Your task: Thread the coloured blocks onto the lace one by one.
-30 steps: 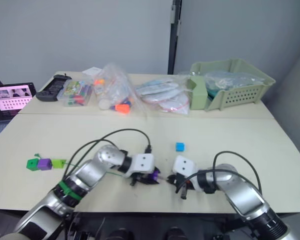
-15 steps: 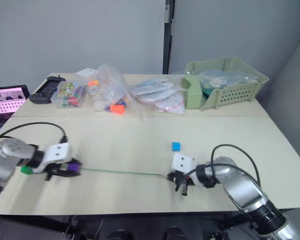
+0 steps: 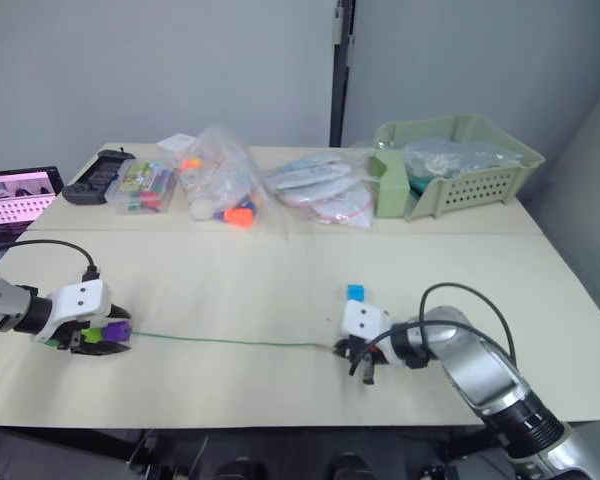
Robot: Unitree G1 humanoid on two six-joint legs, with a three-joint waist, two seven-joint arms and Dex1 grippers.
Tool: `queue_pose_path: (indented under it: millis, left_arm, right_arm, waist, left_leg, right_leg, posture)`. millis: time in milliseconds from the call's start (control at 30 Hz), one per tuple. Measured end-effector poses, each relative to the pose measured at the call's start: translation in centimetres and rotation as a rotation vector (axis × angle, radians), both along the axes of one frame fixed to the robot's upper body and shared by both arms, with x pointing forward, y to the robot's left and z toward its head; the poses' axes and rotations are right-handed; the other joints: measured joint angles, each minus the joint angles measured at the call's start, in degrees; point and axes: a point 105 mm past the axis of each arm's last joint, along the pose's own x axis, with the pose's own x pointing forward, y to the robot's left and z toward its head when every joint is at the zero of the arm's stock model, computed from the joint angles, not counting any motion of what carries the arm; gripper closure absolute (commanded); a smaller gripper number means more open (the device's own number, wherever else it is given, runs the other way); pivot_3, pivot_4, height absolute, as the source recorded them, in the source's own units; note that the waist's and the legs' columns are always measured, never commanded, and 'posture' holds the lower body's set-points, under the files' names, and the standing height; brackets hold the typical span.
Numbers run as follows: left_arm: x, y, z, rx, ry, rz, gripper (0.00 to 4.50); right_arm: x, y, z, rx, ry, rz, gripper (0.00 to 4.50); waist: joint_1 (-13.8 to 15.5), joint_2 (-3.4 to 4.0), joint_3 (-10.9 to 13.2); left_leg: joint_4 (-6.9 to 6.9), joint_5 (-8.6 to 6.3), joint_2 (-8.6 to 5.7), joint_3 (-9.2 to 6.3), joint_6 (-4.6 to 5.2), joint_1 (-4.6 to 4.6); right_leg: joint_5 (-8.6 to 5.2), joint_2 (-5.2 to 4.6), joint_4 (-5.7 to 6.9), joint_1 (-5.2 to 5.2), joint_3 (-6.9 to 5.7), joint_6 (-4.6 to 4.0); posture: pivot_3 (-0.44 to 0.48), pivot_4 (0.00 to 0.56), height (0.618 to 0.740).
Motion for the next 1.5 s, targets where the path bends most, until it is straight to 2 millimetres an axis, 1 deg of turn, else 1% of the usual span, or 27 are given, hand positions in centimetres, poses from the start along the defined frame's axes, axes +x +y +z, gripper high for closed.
queue_pose_path:
  millis: [100,133,167,233,267,333,400,433,467,500,567,667,733,800,833,900,1100,1133,1233,1500]
  left_arm:
    - [0.2,-1.0,0.5,-0.009,-0.013,-0.025,0.02]
    - [0.4,-2.3,1.1,-0.068,-0.01,-0.028,0.02]
    - [0.6,-4.0,1.8,-0.13,-0.017,-0.056,0.02]
    - [0.3,-9.2,3.1,-0.259,-0.023,-0.182,0.02]
    - [-0.1,-10.9,3.3,-0.289,-0.018,-0.229,0.02]
    - [-0.6,-13.3,3.0,-0.325,0.001,-0.266,0.02]
    - [-0.6,-16.4,2.2,-0.385,-0.008,-0.287,0.02]
    - [-0.9,-18.5,1.4,-0.408,0.01,-0.316,0.02]
    - [-1.3,-20.0,0.7,-0.424,0.027,-0.34,0.02]
    - [-1.4,-21.4,0.1,-0.436,0.034,-0.348,0.02]
    - [-1.2,-23.4,-0.6,-0.446,0.024,-0.341,0.02]
    - [-0.9,-24.7,-0.9,-0.432,-0.007,-0.344,0.02]
    - [-1.3,-26.1,-1.7,-0.421,-0.001,-0.365,0.02]
    - [-1.7,-26.6,-2.4,-0.402,0.013,-0.382,0.02]
    - [-1.6,-26.6,-2.5,-0.397,0.012,-0.378,0.59]
    - [-1.4,-26.3,-2.6,-0.391,0.012,-0.368,1.18]
    - [-1.2,-26.0,-3.1,-0.371,0.013,-0.36,3.18]
    - [-1.1,-26.0,-3.1,-0.368,0.013,-0.358,3.61]
    - [-1.0,-25.9,-3.1,-0.359,0.006,-0.361,4.48]
    - [-0.9,-26.1,-3.1,-0.349,-0.014,-0.389,4.48]
  right_arm:
    - [-0.1,0.1,0.0,0.003,0.004,0.008,4.5]
    - [-0.1,0.1,0.0,0.002,0.006,0.007,4.5]
    - [0.0,0.2,0.0,0.001,0.007,0.005,4.5]
    - [0.2,1.1,0.6,0.015,-0.009,0.028,4.5]
    - [0.2,1.3,0.8,0.017,-0.015,0.038,4.5]
    - [0.1,1.4,0.7,0.012,-0.009,0.038,4.5]
    - [0.0,1.6,0.5,0.001,0.0,0.039,4.5]
    - [0.0,2.0,0.5,0.0,0.001,0.049,4.5]
    - [0.0,2.2,0.4,-0.003,0.003,0.055,4.5]
    - [-0.1,2.4,0.3,-0.01,0.008,0.057,4.5]
    - [-0.1,2.7,0.1,-0.022,0.013,0.059,4.5]
    - [0.0,2.8,0.1,-0.029,0.017,0.048,4.5]
    - [0.1,3.1,0.2,-0.03,0.012,0.039,4.5]
    - [0.1,3.2,0.2,-0.029,0.012,0.036,4.5]
    - [0.1,3.2,0.2,-0.03,0.015,0.033,4.5]
    - [0.1,3.2,0.2,-0.031,0.015,0.031,4.5]
    - [0.0,3.3,0.3,-0.028,0.011,0.033,4.5]
    - [0.0,3.3,0.3,-0.028,0.01,0.032,4.5]
    - [0.1,3.3,0.3,-0.027,0.008,0.03,4.5]
    - [0.1,3.1,0.4,-0.032,0.002,0.025,4.5]
  waist:
    - [0.09,-0.01,0.01]
    - [0.18,-0.02,0.01]
    - [0.35,-0.02,0.01]
    - [0.68,-0.02,0.01]
    - [0.7,-0.02,0.01]
    - [0.56,-0.02,0.01]
    - [0.77,0.0,0.0]
    - [0.86,-0.01,0.0]
    - [0.85,-0.02,0.0]
    - [0.94,-0.02,0.0]
    - [1.01,-0.02,0.0]
    - [1.01,-0.02,0.0]
    - [1.14,-0.02,0.0]
    - [1.15,-0.02,0.0]
    - [1.13,-0.02,0.0]
    - [1.15,-0.02,0.0]
    - [1.28,-0.02,0.0]
    - [1.28,-0.02,0.0]
    - [1.29,-0.02,0.0]
    - [1.33,-0.02,0.0]
  left_leg:
    - [0.01,0.0,-0.03,0.01,0.0,-0.14]
    - [0.06,0.0,-0.06,-0.01,0.0,-0.26]
    - [0.15,0.0,-0.08,-0.04,0.0,-0.39]
    - [0.33,0.0,-0.06,-0.07,0.0,-0.59]
    - [0.34,0.0,-0.07,-0.07,0.0,-0.59]
    - [0.34,0.0,-0.06,-0.07,0.0,-0.56]
    - [0.34,0.0,-0.08,-0.06,0.0,-0.54]
    - [0.38,0.0,-0.08,-0.08,0.0,-0.57]
    - [0.42,0.0,-0.07,-0.08,0.0,-0.59]
    - [0.44,0.0,-0.09,-0.08,0.0,-0.58]
    - [0.46,0.0,-0.09,-0.09,0.0,-0.59]
    - [0.46,0.0,-0.09,-0.09,0.0,-0.57]
    - [0.47,0.0,-0.11,-0.1,0.0,-0.57]
    - [0.47,0.0,-0.1,-0.1,0.0,-0.57]
    - [0.47,0.0,-0.1,-0.11,0.0,-0.57]
    - [0.47,0.0,-0.1,-0.11,0.0,-0.56]
    - [0.54,0.0,-0.11,-0.11,0.0,-0.57]
    - [0.55,0.0,-0.11,-0.11,0.0,-0.57]
    - [0.58,0.0,-0.11,-0.11,0.0,-0.57]
    - [0.65,0.0,-0.11,-0.12,0.0,-0.57]
  right_leg:
    - [0.01,-0.04,0.11,-0.18,0.01,0.0]
    - [0.01,-0.06,0.25,-0.33,0.01,0.0]
    - [0.01,-0.08,0.34,-0.44,0.0,0.0]
    - [0.02,-0.07,0.35,-0.56,0.0,0.02]
    - [0.03,-0.07,0.36,-0.56,0.02,0.03]
    - [0.04,-0.04,0.37,-0.56,0.03,0.02]
    - [0.04,-0.04,0.4,-0.54,0.03,0.02]
    - [0.04,0.0,0.37,-0.54,0.03,0.02]
    - [0.04,0.0,0.38,-0.54,0.03,0.02]
    - [0.04,0.0,0.4,-0.54,0.04,0.01]
    - [0.04,0.01,0.4,-0.55,0.04,0.01]
    - [0.04,0.01,0.39,-0.52,0.04,0.01]
    - [0.04,0.0,0.39,-0.5,0.04,0.01]
    - [0.05,0.01,0.4,-0.51,0.04,0.0]
    - [0.05,0.01,0.4,-0.52,0.04,0.0]
    - [0.05,0.01,0.4,-0.51,0.04,0.0]
    - [0.05,0.0,0.39,-0.48,0.03,0.01]
    - [0.05,0.0,0.39,-0.48,0.03,0.01]
    - [0.04,0.0,0.39,-0.46,0.03,0.01]
    - [0.05,0.0,0.39,-0.41,0.01,0.01]
  posture:
    - [0.0,0.15,0.74]
    - [0.0,0.15,0.74]
    - [0.0,0.15,0.74]
    - [0.0,0.15,0.74]
    - [0.0,0.15,0.74]
    - [0.0,0.15,0.74]
    - [0.0,0.15,0.74]
    - [0.0,0.15,0.74]
    - [0.0,0.15,0.74]
    - [0.0,0.15,0.74]
    - [0.0,0.15,0.74]
    - [0.0,0.15,0.74]
    - [0.0,0.15,0.74]
    - [0.0,0.15,0.74]
    - [0.0,0.15,0.74]
    - [0.0,0.15,0.74]
    - [0.0,0.15,0.74]
    - [0.0,0.15,0.74]
    - [0.0,0.15,0.74]
    - [0.0,0.15,0.74]
